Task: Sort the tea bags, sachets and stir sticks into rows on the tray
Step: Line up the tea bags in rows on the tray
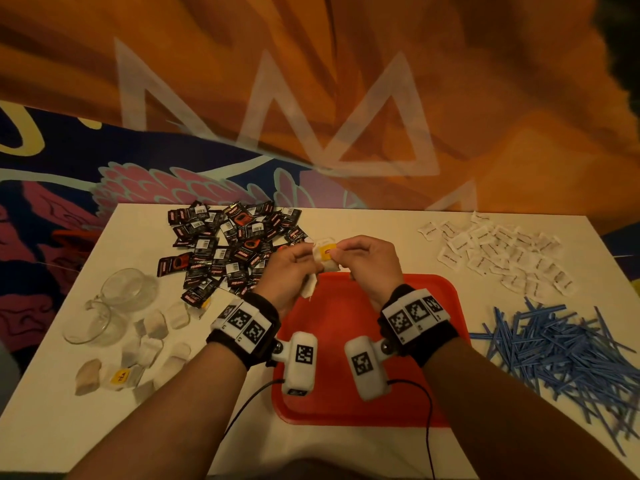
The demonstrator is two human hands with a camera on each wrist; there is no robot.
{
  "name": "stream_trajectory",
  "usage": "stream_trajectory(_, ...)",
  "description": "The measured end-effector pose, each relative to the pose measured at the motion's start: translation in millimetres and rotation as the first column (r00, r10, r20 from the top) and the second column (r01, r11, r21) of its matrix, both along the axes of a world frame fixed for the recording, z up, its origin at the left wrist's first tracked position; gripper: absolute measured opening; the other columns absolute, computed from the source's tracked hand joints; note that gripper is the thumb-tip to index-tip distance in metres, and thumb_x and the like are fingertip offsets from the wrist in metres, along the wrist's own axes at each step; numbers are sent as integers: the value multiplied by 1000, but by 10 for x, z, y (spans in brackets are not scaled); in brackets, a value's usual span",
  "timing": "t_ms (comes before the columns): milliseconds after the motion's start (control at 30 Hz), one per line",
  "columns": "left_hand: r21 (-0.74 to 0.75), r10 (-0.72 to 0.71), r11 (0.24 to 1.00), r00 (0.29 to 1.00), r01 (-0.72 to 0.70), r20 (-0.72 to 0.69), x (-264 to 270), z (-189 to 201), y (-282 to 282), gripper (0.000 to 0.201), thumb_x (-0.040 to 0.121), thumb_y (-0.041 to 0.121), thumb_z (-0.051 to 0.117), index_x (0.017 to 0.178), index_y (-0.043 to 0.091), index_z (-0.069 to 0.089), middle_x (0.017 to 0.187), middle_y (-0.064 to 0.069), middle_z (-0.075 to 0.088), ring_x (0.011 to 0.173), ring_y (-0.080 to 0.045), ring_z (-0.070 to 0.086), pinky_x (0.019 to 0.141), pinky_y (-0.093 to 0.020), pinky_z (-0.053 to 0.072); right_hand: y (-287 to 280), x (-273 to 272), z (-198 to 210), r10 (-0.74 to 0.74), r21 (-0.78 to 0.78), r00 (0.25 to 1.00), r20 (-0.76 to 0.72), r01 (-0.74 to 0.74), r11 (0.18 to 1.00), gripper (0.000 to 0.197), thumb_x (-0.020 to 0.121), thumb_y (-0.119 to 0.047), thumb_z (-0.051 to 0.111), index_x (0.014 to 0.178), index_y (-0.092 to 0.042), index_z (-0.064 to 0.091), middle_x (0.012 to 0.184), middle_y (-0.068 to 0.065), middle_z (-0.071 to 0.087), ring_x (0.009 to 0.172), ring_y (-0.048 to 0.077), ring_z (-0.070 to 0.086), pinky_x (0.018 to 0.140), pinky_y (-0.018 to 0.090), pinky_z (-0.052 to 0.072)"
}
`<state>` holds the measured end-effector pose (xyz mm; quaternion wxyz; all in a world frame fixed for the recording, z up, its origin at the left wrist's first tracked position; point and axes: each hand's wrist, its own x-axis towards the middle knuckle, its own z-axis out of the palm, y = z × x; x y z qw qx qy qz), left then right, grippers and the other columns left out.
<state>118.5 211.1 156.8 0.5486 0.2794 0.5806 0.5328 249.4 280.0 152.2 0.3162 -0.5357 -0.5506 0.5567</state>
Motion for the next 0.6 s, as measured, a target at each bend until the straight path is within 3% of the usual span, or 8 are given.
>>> stream_trajectory(133,-6,52,999,999,-52,-11,27,-26,-11,11,96,1,57,100,2,67,67,-2,62,56,-12,54,59,-29,43,-37,-28,-23,-39,-5,999,2,39,999,10,75,-19,81,70,-24,73,75,-2,74,76,17,70,70,31,55)
stream_trajectory(233,5,92,996,993,-92,-79,33,-76,9,8,96,7,61,92,10,67,66,-1,61,56,-14,54,62,-32,43,-59,-28,-41,-27,18,1000,-5,27,999,11,77,-17,79,71,-26,74,75,-3,74,77,15,70,70,29,54)
stream_trajectory(367,-1,99,995,989,-100,-110,-7,-130,37,6,96,6,60,101,8,63,66,-5,63,55,-17,58,60,-33,47,-75,0,-124,-20,-16,1000,-3,20,1000,11,78,-23,79,85,-27,72,86,-3,73,84,15,69,69,32,53)
stream_trajectory(467,-18,73,997,988,-77,-139,-36,-154,54,7,96,5,60,103,8,59,68,-8,66,54,-17,62,56,-29,49,-99,2,-195,51,-105,998,-49,-56,993,10,81,-19,77,90,-21,72,93,6,74,91,23,70,62,29,51)
stream_trajectory(600,-78,29,996,974,-48,-225,-100,-257,76,7,95,9,64,97,12,59,61,-9,66,62,-27,64,53,-27,46,-114,-35,-294,68,-87,997,-34,-71,994,11,82,-12,76,79,-21,70,78,3,70,71,17,66,55,24,50)
